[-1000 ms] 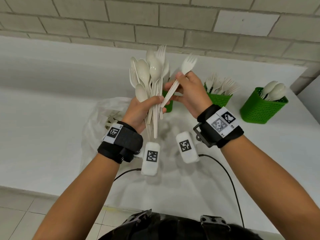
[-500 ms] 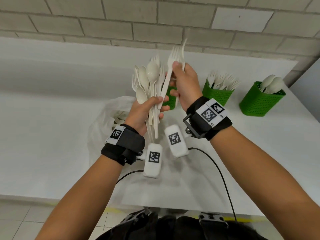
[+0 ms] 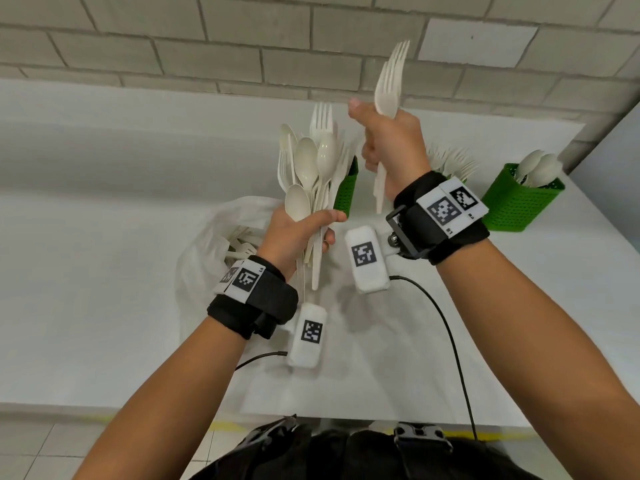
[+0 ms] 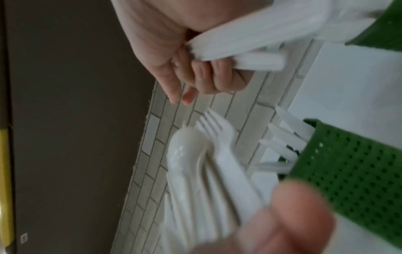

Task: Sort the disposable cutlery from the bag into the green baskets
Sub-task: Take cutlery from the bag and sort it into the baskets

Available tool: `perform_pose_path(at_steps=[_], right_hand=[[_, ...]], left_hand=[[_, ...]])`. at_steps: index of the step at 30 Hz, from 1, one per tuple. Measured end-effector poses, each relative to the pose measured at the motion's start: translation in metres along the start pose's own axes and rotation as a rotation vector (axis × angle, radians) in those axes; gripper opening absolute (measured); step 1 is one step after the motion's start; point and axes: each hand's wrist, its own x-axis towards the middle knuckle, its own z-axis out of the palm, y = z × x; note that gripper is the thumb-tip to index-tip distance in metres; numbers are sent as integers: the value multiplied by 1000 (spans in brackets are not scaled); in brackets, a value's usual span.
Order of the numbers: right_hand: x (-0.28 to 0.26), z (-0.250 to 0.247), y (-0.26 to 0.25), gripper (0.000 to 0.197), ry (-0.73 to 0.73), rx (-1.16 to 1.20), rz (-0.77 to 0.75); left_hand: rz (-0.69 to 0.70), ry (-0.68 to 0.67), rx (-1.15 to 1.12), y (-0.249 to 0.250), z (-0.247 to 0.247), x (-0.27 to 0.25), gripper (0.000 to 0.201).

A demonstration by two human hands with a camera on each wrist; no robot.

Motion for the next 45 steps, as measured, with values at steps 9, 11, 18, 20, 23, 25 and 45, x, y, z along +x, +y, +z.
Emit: perform_pose_path(at_steps=[9,11,18,20,23,25,45], right_hand=[[-25,-1,33,26,-372,-82,115],[-20,0,29,22,-261,-17,80],[-1,-10,16,32,-98,87,90],[-3,-9,16,38,-149,-53,59],[1,-9,16,42,-145,-115,29],[5,-13,14,38,-114,-99,46],[37,-45,23,20,17,476,136]], left_hand=[[-55,-23,-169,12,1,4,17],[-68,-47,-170,11,2,3,15],[3,-36,49,7,11,1,12],[41,-29,161,5,14,1,9],[70,9,275,2,18,1,19],[73,16,312,0,20,1,22],[-98,176,-102,-4,36,14,1]])
